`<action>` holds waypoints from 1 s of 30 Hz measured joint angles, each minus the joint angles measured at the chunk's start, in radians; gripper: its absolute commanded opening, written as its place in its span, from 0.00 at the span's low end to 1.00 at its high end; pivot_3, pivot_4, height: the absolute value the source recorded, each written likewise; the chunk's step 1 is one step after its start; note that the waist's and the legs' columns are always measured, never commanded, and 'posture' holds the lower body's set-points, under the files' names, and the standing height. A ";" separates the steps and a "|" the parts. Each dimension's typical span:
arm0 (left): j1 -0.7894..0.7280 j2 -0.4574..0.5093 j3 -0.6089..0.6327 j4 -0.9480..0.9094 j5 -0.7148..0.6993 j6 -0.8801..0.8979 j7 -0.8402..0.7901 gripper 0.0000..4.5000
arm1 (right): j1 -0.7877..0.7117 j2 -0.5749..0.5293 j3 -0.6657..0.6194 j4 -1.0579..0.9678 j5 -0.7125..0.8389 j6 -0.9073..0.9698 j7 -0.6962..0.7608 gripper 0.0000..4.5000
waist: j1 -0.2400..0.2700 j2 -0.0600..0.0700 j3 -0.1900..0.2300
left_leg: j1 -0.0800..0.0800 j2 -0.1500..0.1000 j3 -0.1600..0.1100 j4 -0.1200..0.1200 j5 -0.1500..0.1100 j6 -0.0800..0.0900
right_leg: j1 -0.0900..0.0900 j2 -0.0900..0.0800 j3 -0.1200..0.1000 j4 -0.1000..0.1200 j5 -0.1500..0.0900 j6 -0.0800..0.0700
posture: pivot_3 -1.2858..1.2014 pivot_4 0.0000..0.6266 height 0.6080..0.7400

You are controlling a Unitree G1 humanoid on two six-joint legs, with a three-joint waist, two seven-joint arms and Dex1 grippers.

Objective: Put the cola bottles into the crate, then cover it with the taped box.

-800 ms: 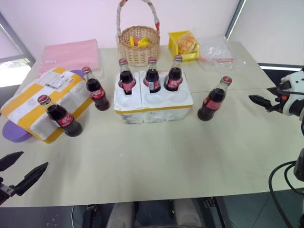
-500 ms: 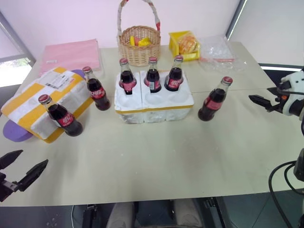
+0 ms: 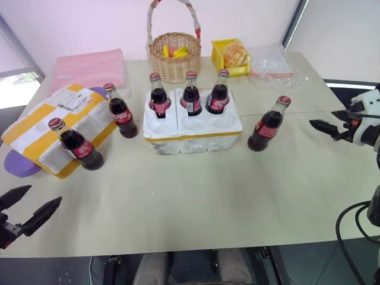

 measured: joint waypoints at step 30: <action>-0.266 0.045 -0.057 0.073 0.051 -0.016 0.111 1.00 | 0.183 -0.187 0.035 -1.265 0.683 0.821 0.546 0.99 | 0.033 0.000 0.001 | -0.004 0.001 0.005 0.001 0.000 0.000 | -0.008 0.001 0.006 0.001 0.002 0.003 | 0.52 0.24 0.98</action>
